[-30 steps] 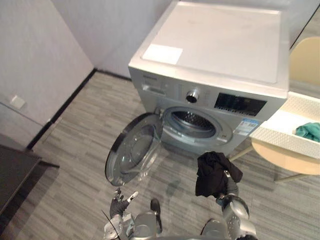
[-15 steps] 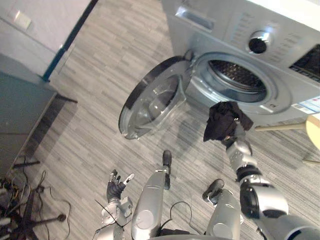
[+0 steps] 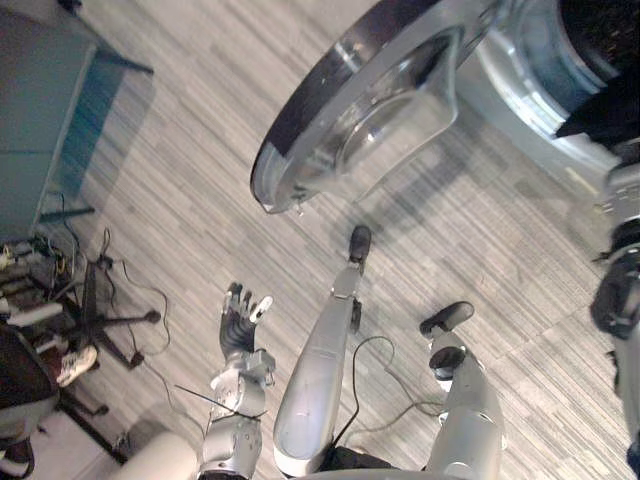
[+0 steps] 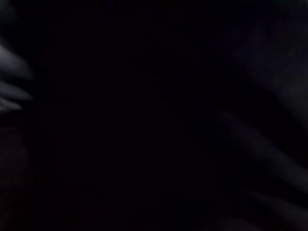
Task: Pick up the laundry basket with both hands and put the clothes into the washing machine.
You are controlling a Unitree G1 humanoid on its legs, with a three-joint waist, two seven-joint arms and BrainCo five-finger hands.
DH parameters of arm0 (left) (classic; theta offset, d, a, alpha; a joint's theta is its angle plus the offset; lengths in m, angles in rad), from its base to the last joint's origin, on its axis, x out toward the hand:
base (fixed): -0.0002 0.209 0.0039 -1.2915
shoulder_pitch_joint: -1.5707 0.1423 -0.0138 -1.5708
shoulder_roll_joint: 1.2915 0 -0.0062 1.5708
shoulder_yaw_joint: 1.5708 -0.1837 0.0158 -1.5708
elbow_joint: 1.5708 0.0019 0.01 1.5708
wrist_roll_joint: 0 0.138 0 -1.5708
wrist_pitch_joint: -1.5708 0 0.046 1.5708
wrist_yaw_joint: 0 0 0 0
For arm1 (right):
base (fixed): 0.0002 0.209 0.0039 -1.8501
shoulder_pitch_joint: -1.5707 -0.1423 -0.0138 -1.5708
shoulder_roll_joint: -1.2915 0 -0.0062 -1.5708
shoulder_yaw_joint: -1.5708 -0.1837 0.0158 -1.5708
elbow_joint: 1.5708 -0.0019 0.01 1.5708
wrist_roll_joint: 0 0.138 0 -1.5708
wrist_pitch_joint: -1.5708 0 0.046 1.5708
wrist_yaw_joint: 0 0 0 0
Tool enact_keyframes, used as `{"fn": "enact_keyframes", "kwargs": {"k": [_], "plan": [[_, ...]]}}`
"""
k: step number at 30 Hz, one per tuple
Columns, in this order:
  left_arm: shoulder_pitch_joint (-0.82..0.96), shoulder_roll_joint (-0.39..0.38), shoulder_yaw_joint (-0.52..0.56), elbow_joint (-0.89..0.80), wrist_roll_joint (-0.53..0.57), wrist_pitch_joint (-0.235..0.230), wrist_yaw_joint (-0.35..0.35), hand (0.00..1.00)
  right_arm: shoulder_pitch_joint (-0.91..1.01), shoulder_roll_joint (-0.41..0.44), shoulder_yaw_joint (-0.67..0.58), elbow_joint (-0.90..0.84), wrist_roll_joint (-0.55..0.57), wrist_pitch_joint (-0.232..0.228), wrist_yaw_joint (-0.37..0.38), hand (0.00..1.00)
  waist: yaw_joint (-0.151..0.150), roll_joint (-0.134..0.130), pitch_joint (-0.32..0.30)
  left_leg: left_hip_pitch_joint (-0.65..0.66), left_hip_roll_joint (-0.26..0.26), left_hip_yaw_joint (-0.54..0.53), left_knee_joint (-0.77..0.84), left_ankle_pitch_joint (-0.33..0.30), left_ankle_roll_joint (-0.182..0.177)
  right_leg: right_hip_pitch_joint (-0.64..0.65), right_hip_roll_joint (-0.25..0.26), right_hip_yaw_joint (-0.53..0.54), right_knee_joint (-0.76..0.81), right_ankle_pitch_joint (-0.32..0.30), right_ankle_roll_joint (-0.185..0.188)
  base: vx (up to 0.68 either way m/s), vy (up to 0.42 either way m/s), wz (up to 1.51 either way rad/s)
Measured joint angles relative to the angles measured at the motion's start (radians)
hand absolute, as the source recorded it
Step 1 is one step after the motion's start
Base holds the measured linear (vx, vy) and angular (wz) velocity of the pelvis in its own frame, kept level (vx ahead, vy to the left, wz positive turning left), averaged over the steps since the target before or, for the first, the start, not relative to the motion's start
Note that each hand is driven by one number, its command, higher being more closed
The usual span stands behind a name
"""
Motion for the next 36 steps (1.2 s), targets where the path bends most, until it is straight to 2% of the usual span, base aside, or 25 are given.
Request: {"fn": "enact_keyframes", "kwargs": {"k": [2, 6, 7, 9, 10, 12, 14, 15, 16, 18, 19, 20, 21, 22, 23, 24, 26, 28, 29, 31, 35, 36], "plan": [[0.0, -0.023, 0.001, -0.029, -0.001, 0.0, 0.002, 0.0, -0.019, -0.026, 0.06, -0.06, 0.053, -0.006, 0.0, 1.0, -0.001, -0.003, 0.002, -0.02, 0.002, 0.004, 0.001, 0.003, 0.004, -0.017, 0.0, -0.005, 0.002, 0.0, 0.0, 0.03, -0.009, -0.02], [0.0, -0.032, 0.003, -0.109, -0.001, 0.002, 0.013, 0.0, -0.095, -0.116, 0.186, -0.26, 0.188, -0.032, 0.001, 1.0, -0.01, -0.026, 0.017, -0.049, 0.019, 0.021, 0.007, 0.002, 0.005, -0.039, 0.012, -0.014, 0.001, 0.0, 0.0, 0.03, -0.02, -0.08], [-0.002, -0.033, 0.01, -0.132, -0.002, 0.003, 0.025, 0.0, -0.103, -0.117, 0.217, -0.296, 0.252, -0.081, 0.025, 1.0, -0.01, -0.039, 0.025, -0.066, 0.035, 0.05, 0.027, 0.001, 0.006, -0.045, 0.024, -0.014, -0.007, 0.005, -0.008, 0.03, -0.02, -0.12], [-0.002, -0.035, 0.023, -0.14, -0.002, 0.003, 0.031, 0.0, -0.114, -0.118, 0.22, -0.366, 0.296, -0.09, 0.008, 1.0, -0.012, -0.044, 0.027, -0.1, 0.061, 0.082, 0.066, -0.02, 0.033, -0.061, 0.04, -0.016, -0.007, 0.007, -0.01, 0.03, -0.026, -0.2], [-0.011, -0.035, 0.029, -0.141, -0.002, 0.004, 0.047, 0.0, -0.12, -0.118, 0.255, -0.406, 0.333, -0.118, 0.005, 0.0, -0.017, -0.049, 0.03, -0.126, 0.076, 0.109, 0.101, -0.03, 0.047, -0.071, 0.047, -0.017, -0.007, 0.008, -0.01, 0.04, -0.023, -0.23], [-0.013, -0.036, 0.026, -0.16, -0.002, 0.003, 0.061, 0.0, -0.129, -0.117, 0.306, -0.45, 0.384, -0.149, -0.001, 0.0, -0.025, -0.052, 0.032, -0.153, 0.101, 0.148, 0.145, -0.054, 0.08, -0.074, 0.066, -0.019, -0.018, 0.008, -0.011, 0.03, -0.016, -0.19], [-0.014, -0.036, 0.018, -0.181, -0.001, 0.003, 0.07, 0.0, -0.137, -0.103, 0.349, -0.503, 0.412, -0.238, -0.031, 0.0, -0.024, -0.049, 0.03, -0.17, 0.126, 0.174, 0.17, -0.064, 0.095, -0.079, 0.089, -0.015, -0.042, 0.013, -0.017, 0.03, -0.031, -0.23], [-0.013, -0.036, 0.02, -0.184, 0.0, 0.003, 0.073, 0.0, -0.147, -0.091, 0.358, -0.506, 0.41, -0.26, -0.042, 0.0, -0.024, -0.049, 0.03, -0.173, 0.133, 0.177, 0.178, -0.068, 0.1, -0.08, 0.095, -0.012, -0.048, 0.014, -0.019, 0.03, -0.047, -0.29], [-0.013, -0.036, 0.019, -0.187, 0.0, 0.003, 0.077, 0.0, -0.165, -0.06, 0.366, -0.506, 0.401, -0.304, -0.06, 0.0, -0.023, -0.05, 0.031, -0.177, 0.145, 0.18, 0.196, -0.071, 0.105, -0.08, 0.108, -0.003, -0.056, 0.018, -0.026, 0.03, -0.054, -0.35], [-0.01, -0.035, 0.02, -0.196, 0.0, 0.001, 0.085, 0.0, -0.166, -0.009, 0.365, -0.506, 0.377, -0.326, -0.082, 0.0, -0.011, -0.051, 0.032, -0.209, 0.18, 0.178, 0.292, -0.077, 0.114, -0.076, 0.127, 0.02, -0.058, 0.026, -0.038, 0.03, -0.053, -0.51], [0.001, -0.035, 0.022, -0.194, 0.0, -0.004, 0.087, 0.0, -0.168, 0.034, 0.36, -0.502, 0.366, -0.333, -0.097, 0.0, 0.016, -0.063, 0.035, -0.299, 0.203, 0.174, 0.449, -0.119, 0.11, -0.066, 0.162, 0.052, -0.07, 0.026, -0.042, 0.03, -0.028, -0.51], [0.003, -0.033, 0.018, -0.192, 0.0, -0.003, 0.087, 0.0, -0.181, 0.047, 0.348, -0.507, 0.358, -0.336, -0.107, 0.0, 0.008, -0.063, 0.035, -0.329, 0.174, 0.178, 0.455, -0.152, 0.067, -0.072, 0.156, 0.065, -0.076, 0.024, -0.042, -0.01, 0.081, -0.88], [0.015, -0.035, 0.015, -0.199, -0.001, 0.001, 0.088, 0.0, -0.2, 0.056, 0.256, -0.513, 0.367, -0.338, -0.116, 0.0, 0.034, -0.059, 0.032, -0.238, 0.111, 0.177, 0.1, 0.057, 0.143, -0.081, 0.16, 0.08, -0.047, 0.003, -0.015, -0.03, 0.173, -0.54], [0.004, -0.035, 0.023, -0.199, -0.001, 0.001, 0.089, 0.0, -0.199, 0.054, 0.215, -0.504, 0.367, -0.347, -0.111, 0.0, 0.014, -0.069, 0.034, -0.228, 0.104, 0.199, 0.088, 0.028, 0.132, -0.082, 0.147, 0.076, -0.03, -0.023, 0.003, -0.04, 0.172, -0.09], [-0.013, -0.035, 0.02, -0.198, -0.001, 0.002, 0.09, 0.0, -0.197, 0.054, 0.172, -0.493, 0.359, -0.366, -0.103, 0.0, -0.008, -0.069, 0.035, -0.228, 0.072, 0.201, 0.071, 0.06, 0.157, -0.081, 0.117, 0.069, -0.013, -0.031, 0.013, 0.04, 0.186, 0.65], [-0.016, -0.034, -0.006, -0.202, -0.002, 0.001, 0.086, 0.0, -0.193, 0.068, 0.062, -0.47, 0.375, -0.375, -0.103, 0.0, -0.009, -0.069, 0.035, -0.201, 0.053, 0.208, 0.039, 0.06, 0.157, -0.072, 0.098, 0.07, -0.003, -0.035, 0.021, 0.06, 0.142, 0.73], [-0.015, -0.033, -0.01, -0.188, -0.002, 0.003, 0.087, 0.0, -0.191, 0.086, 0.029, -0.398, 0.381, -0.361, -0.094, 0.0, 0.001, -0.069, 0.035, -0.164, 0.043, 0.228, 0.034, 0.058, 0.161, -0.039, 0.087, 0.073, -0.025, -0.035, 0.021, 0.06, 0.136, 0.13], [-0.014, -0.033, 0.0, -0.188, -0.002, 0.001, 0.086, 0.0, -0.19, 0.126, 0.029, -0.337, 0.379, -0.317, -0.078, 0.0, 0.008, -0.068, 0.034, -0.128, 0.044, 0.244, 0.031, 0.057, 0.162, -0.009, 0.082, 0.083, -0.039, -0.035, 0.022, -0.02, 0.07, -0.13], [-0.014, -0.032, -0.001, -0.187, -0.003, 0.001, 0.085, 0.0, -0.175, 0.136, 0.029, -0.32, 0.378, -0.277, -0.069, 0.0, 0.016, -0.067, 0.033, -0.103, 0.045, 0.248, 0.02, 0.057, 0.162, 0.002, 0.082, 0.093, -0.036, -0.035, 0.022, -0.04, 0.035, -0.09], [-0.013, -0.025, 0.003, -0.17, -0.007, -0.001, 0.085, 0.0, -0.149, 0.136, 0.029, -0.316, 0.368, -0.238, -0.053, 0.0, 0.026, -0.066, 0.033, -0.075, 0.046, 0.25, -0.009, 0.06, 0.158, 0.012, 0.084, 0.097, -0.034, -0.035, 0.022, -0.04, 0.034, -0.02], [-0.018, -0.025, 0.016, -0.111, -0.022, 0.0, 0.084, 0.0, -0.074, 0.133, 0.038, -0.308, 0.3, -0.14, 0.016, 0.0, 0.026, -0.065, 0.033, -0.027, 0.041, 0.255, -0.06, 0.074, 0.137, 0.035, 0.086, 0.103, -0.04, -0.034, 0.021, -0.02, 0.017, 0.03], [-0.02, -0.025, 0.017, -0.096, -0.022, 0.0, 0.084, 0.0, -0.053, 0.135, 0.042, -0.308, 0.289, -0.133, 0.022, 0.0, 0.026, -0.065, 0.032, -0.019, 0.041, 0.256, -0.06, 0.074, 0.137, 0.043, 0.088, 0.106, -0.043, -0.033, 0.02, 0.0, 0.0, 0.0]]}}
